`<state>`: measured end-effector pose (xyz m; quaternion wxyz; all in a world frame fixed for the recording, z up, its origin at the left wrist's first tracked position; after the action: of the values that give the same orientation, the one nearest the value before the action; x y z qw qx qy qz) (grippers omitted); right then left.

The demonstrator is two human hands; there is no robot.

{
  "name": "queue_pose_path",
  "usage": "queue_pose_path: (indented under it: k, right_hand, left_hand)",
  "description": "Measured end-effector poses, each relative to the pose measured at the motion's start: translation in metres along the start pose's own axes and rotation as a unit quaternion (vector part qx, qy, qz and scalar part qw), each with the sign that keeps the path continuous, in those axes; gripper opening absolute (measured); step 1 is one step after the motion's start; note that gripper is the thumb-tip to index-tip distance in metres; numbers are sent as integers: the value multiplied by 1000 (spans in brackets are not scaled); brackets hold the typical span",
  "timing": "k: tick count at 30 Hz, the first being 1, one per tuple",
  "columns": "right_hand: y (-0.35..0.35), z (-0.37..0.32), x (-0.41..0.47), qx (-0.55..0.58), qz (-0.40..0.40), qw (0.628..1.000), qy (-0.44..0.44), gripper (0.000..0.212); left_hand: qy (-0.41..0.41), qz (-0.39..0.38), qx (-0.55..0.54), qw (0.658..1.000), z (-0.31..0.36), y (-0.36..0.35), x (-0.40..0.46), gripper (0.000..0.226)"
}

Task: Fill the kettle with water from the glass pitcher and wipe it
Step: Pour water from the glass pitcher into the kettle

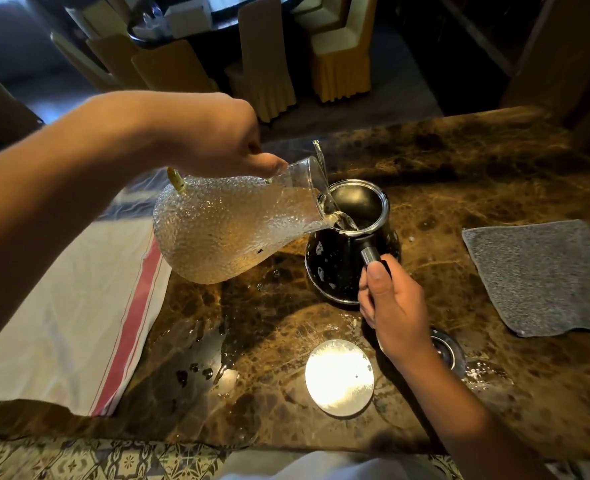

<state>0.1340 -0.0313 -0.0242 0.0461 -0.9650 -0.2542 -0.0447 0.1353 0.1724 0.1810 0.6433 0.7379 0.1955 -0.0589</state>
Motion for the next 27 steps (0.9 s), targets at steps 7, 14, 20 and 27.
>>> queue_pose_path:
  k: [7, 14, 20, 27]
  right_hand:
    - [0, 0, 0, -1, 0, 1000, 1, 78]
    - [0, -1, 0, -5, -4, 1000, 5, 79]
    - [0, -1, -1, -1, -5, 1000, 5, 77]
    - [0, 2, 0, -3, -2, 1000, 1, 74]
  left_hand:
    - [2, -1, 5, 1000, 2, 2, 1, 59]
    - [-1, -1, 16, 1000, 2, 2, 3, 64]
    - [-5, 2, 19, 1000, 1, 1, 3, 65]
    - [-2, 3, 24, 1000, 2, 0, 2, 64]
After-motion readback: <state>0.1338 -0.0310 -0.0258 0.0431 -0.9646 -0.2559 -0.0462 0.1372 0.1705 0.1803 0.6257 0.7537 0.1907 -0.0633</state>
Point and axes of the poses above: each hand's wrist, its own x-axis towards the middle knuckle, its own y-axis out of the back of the hand, z = x × y, the point moved 7 cm from there along x, towards the middle knuckle
